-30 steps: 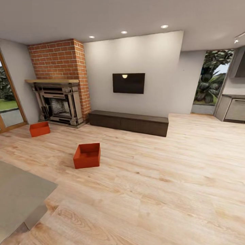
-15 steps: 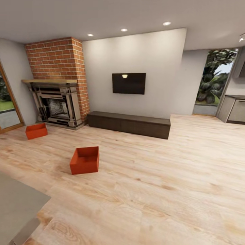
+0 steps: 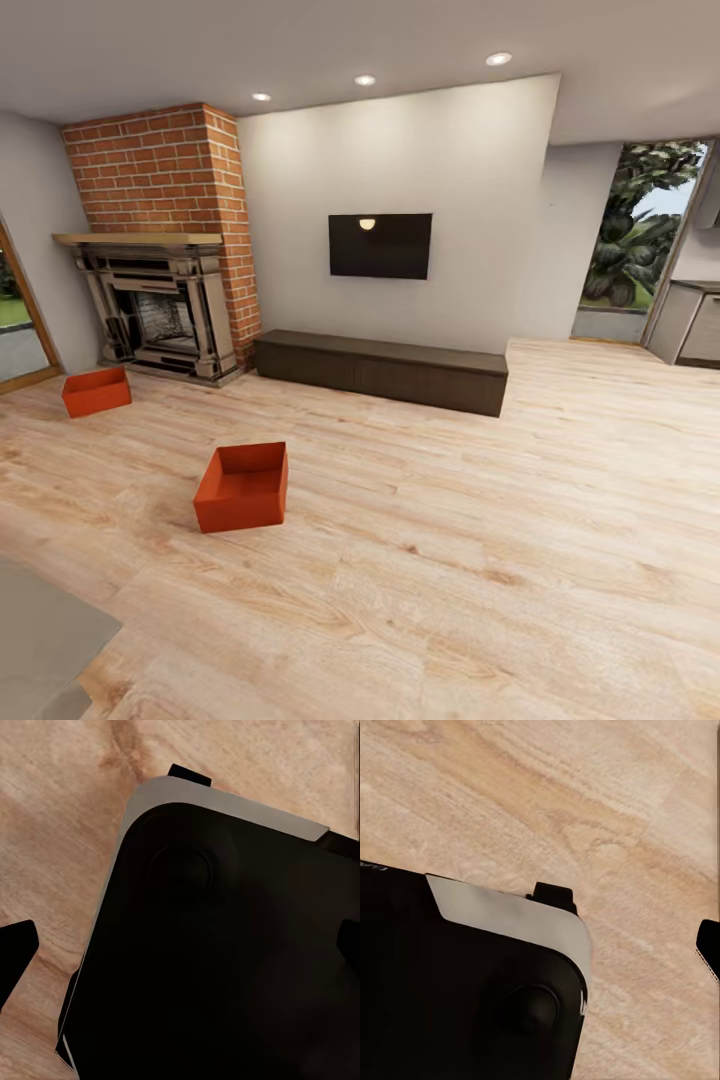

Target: Move the two storage containers from the living room to the garage. In the garage, place one container on the floor and stack the other container on top of it (either order is fine).

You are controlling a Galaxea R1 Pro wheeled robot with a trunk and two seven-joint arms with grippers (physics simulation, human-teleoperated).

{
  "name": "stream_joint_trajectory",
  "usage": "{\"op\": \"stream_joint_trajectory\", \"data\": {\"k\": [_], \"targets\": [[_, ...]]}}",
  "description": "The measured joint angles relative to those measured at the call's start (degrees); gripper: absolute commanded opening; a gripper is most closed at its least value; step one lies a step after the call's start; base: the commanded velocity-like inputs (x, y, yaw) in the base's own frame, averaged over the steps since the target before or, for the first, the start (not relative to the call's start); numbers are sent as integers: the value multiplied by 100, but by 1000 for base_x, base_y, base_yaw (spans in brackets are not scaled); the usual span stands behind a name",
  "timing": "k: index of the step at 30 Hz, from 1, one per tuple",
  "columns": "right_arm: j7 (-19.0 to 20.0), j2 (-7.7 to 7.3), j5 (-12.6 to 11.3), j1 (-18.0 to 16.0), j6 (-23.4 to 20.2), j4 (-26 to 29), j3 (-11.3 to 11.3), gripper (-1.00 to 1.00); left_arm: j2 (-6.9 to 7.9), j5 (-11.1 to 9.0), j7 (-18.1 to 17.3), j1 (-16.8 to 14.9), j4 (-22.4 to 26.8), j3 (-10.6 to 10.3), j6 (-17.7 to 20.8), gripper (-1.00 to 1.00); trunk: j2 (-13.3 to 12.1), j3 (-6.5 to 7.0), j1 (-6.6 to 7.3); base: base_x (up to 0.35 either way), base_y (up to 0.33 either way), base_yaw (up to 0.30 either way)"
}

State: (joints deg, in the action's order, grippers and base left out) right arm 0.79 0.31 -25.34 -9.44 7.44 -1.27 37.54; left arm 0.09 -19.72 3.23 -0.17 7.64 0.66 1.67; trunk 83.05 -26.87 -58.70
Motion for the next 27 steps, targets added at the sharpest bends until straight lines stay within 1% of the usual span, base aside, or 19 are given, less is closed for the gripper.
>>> {"op": "stream_joint_trajectory", "data": {"k": [7, 27], "targets": [[-5, 6, -20, 0, -6, 0, -30, 100, -5, 5, 6, 0, 0, 5, -7, 100, 0, 0, 0, 312, 0, 0], [-7, 6, 9, 0, 8, 0, -16, 100, 2, -10, 6, 0, -5, 8, 0, 100, 0, 0, 0, 308, 0, 0]]}}
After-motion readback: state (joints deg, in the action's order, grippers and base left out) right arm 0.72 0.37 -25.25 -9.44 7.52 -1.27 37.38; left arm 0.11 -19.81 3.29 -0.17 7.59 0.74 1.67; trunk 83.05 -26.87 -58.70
